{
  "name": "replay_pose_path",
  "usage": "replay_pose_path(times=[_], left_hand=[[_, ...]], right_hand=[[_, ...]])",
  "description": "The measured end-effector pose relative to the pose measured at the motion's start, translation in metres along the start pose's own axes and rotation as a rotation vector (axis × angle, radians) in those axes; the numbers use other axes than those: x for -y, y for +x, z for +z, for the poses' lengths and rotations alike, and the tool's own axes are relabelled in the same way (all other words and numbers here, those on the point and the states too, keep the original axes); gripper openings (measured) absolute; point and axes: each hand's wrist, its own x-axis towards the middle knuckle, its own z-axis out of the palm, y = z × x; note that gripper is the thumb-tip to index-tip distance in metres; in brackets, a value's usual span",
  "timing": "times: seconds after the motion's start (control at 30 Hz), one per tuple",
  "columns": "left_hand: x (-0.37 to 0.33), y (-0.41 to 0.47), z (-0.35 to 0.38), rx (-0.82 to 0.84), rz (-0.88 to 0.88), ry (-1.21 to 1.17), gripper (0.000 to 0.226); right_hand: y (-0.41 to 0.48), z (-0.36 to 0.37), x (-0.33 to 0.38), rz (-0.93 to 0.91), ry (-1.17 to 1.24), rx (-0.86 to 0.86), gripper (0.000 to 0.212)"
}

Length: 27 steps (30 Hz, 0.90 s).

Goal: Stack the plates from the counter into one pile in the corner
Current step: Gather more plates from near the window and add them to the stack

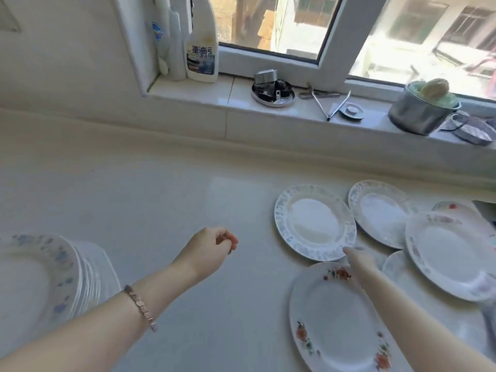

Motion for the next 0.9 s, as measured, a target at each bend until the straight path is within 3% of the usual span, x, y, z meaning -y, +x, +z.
replay_pose_path(times=[0.07,0.17,0.33,0.47,0.57,0.67,0.8,0.9], left_hand=[[-0.002,0.003,0.021,-0.002,-0.055,-0.056,0.028],[-0.001,0.004,0.049,0.01,-0.161,-0.099,0.029],[0.008,0.014,0.101,0.063,-0.361,-0.121,0.022],[0.006,0.016,0.154,0.239,-0.5,-0.084,0.019],[0.001,0.017,0.176,0.291,-0.501,-0.033,0.018],[0.0,0.02,0.184,0.27,-0.508,0.031,0.011],[-0.002,0.019,0.187,0.161,-0.543,0.054,0.038],[-0.009,0.014,0.186,0.062,-0.439,-0.069,0.018]], right_hand=[[0.039,0.001,-0.008,0.027,-0.04,0.078,0.045],[0.055,0.004,-0.005,0.108,0.119,0.209,0.063],[0.07,0.006,0.001,0.148,0.265,0.298,0.05],[0.076,0.002,0.014,0.127,0.437,0.394,0.047],[0.077,-0.005,0.025,-0.002,0.427,0.498,0.047],[0.076,-0.013,0.03,-0.003,0.464,0.552,0.046],[0.072,-0.026,0.028,-0.005,0.503,0.631,0.048],[0.059,-0.037,0.03,-0.006,0.576,0.685,0.035]])
